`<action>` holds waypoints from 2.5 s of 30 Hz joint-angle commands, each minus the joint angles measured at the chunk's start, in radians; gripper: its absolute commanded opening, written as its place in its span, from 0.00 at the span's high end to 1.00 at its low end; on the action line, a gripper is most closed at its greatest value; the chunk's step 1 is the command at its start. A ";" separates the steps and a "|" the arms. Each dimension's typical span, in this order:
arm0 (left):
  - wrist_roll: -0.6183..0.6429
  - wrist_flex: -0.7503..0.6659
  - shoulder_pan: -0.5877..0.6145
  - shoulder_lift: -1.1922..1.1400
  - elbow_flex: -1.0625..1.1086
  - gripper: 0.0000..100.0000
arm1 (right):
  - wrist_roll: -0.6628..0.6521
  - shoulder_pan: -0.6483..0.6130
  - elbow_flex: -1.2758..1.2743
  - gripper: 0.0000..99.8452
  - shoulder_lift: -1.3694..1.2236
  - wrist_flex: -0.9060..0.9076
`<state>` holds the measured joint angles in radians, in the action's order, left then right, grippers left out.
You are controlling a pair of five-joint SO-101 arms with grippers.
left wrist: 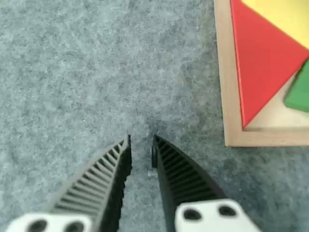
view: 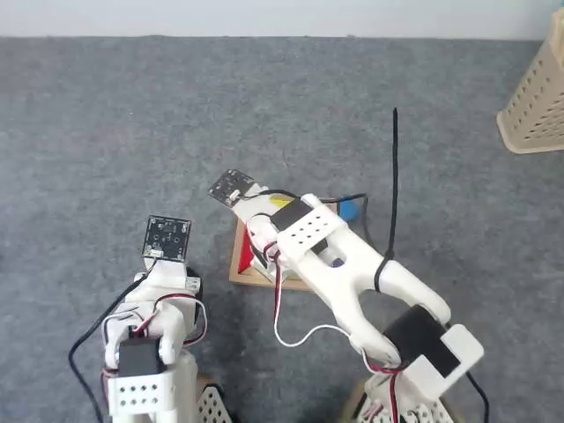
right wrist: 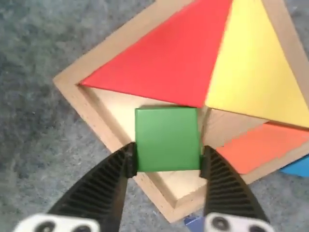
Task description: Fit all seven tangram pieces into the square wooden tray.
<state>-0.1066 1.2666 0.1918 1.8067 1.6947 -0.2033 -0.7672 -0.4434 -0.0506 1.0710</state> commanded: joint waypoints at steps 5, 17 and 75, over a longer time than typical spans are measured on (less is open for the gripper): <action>0.008 0.000 -0.003 0.021 -0.010 0.93 | 0.008 -0.007 0.057 0.74 0.019 -0.015; 0.008 0.000 -0.003 0.021 -0.010 0.93 | 0.009 -0.001 0.037 0.96 -0.028 -0.048; 0.008 0.000 -0.003 0.021 -0.010 0.93 | -0.028 0.309 -0.256 0.84 0.380 0.153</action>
<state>-0.1066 1.2666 0.1918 1.8067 1.6947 -0.2908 -0.3882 -0.7027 0.3115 1.2612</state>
